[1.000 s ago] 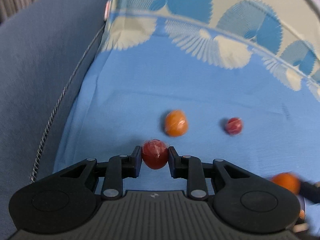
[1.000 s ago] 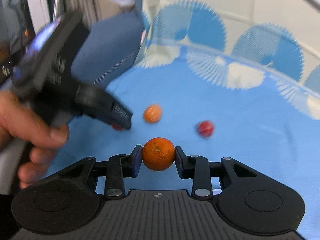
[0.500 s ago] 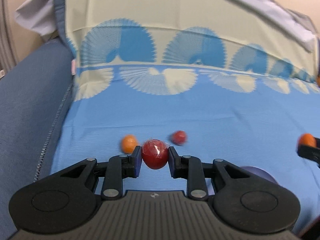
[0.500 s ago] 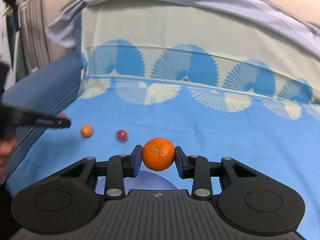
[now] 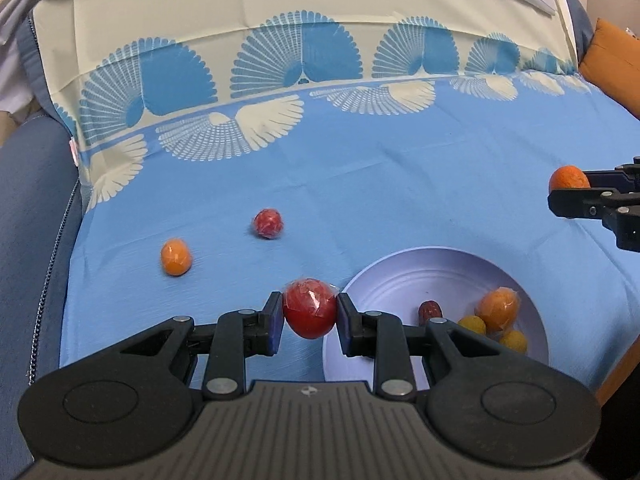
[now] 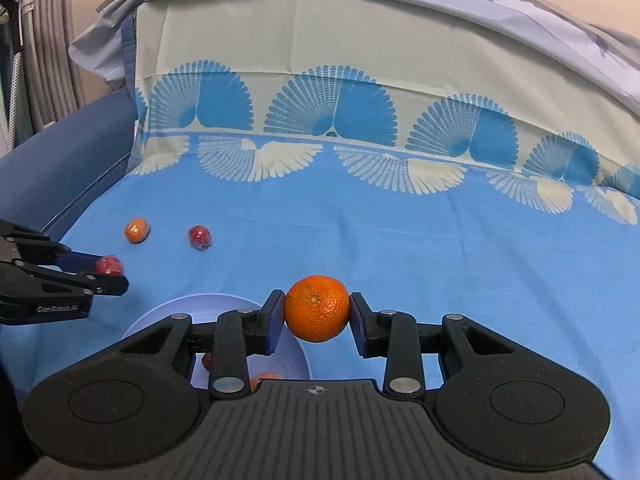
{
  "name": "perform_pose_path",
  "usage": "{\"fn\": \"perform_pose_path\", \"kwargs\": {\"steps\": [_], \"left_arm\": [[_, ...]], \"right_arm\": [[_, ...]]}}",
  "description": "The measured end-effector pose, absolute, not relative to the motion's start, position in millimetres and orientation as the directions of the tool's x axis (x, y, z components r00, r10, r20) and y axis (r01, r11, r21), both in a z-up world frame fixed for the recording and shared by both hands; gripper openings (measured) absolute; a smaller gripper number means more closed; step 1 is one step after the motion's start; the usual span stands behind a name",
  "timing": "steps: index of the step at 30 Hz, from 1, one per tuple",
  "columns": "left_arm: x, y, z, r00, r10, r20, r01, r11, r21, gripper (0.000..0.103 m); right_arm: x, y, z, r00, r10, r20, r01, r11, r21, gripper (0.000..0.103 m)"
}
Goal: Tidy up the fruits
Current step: 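Carry the wrapped red fruit and orange over the lavender plate with both grippers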
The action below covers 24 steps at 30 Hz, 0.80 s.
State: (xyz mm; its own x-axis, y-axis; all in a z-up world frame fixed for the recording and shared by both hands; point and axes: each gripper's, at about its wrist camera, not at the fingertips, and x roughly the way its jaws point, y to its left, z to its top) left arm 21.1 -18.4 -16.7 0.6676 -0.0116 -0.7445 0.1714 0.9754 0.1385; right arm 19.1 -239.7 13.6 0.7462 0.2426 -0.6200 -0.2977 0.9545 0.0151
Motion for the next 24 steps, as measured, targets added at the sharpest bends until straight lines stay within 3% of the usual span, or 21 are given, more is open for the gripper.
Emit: {"fn": "perform_pose_path", "kwargs": {"steps": [24], "left_arm": [[22,-37,-41,0.578,-0.079,-0.812,0.322,0.937,0.138,0.030]], "right_arm": [[15,-199,-1,0.656,0.328,-0.680,-0.479,0.877,-0.039,0.037]]}}
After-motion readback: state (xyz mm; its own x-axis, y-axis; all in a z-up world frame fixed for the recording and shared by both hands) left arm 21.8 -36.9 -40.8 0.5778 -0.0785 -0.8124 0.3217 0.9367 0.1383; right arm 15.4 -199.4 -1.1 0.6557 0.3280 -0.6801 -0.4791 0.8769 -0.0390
